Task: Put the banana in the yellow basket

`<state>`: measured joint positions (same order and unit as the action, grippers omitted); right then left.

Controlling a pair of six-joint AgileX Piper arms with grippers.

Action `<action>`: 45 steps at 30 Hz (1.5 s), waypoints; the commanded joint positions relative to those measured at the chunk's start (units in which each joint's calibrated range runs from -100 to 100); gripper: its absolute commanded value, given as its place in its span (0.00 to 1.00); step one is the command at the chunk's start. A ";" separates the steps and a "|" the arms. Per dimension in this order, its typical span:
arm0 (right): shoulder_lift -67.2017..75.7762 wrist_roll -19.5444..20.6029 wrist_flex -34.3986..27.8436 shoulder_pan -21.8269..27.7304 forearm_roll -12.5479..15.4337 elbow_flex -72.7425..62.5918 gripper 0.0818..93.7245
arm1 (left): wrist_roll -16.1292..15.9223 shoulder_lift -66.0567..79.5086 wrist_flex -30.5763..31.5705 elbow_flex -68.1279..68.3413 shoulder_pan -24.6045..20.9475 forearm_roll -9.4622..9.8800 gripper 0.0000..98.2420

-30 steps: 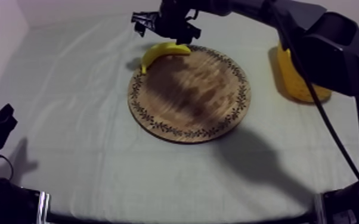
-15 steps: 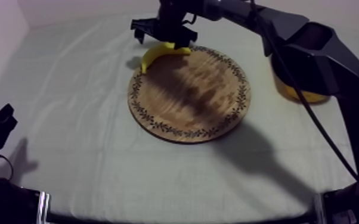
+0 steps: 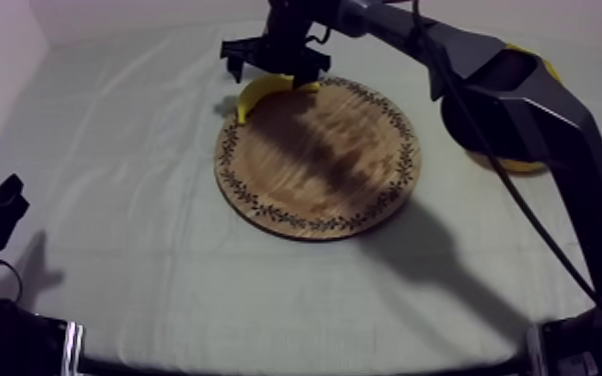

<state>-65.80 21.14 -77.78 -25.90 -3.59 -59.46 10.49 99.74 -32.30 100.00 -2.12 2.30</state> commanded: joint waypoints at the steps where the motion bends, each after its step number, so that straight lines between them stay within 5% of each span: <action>1: -0.25 -0.32 -0.50 0.10 0.18 -0.18 0.89 | -0.01 0.00 -0.03 0.00 -0.02 0.02 0.00; 20: -8.44 -4.83 -11.17 -0.24 1.88 -15.64 0.80 | -0.01 0.00 -0.03 0.00 -0.02 0.02 0.00; 27: -10.34 -6.55 -14.90 -0.13 3.08 -18.67 0.67 | -0.01 0.00 -0.03 0.00 -0.02 0.02 0.00; 38: -10.02 -8.11 -16.23 -0.55 2.92 -17.86 0.31 | -0.01 0.00 -0.03 0.00 -0.02 0.02 0.00; 45: -9.34 -9.15 -16.35 0.02 3.15 -15.25 0.20 | -0.01 0.00 -0.03 0.00 -0.02 0.02 0.00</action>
<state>-75.28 12.08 -93.85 -26.03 0.00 -75.72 10.49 99.74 -32.30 100.00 -2.12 2.30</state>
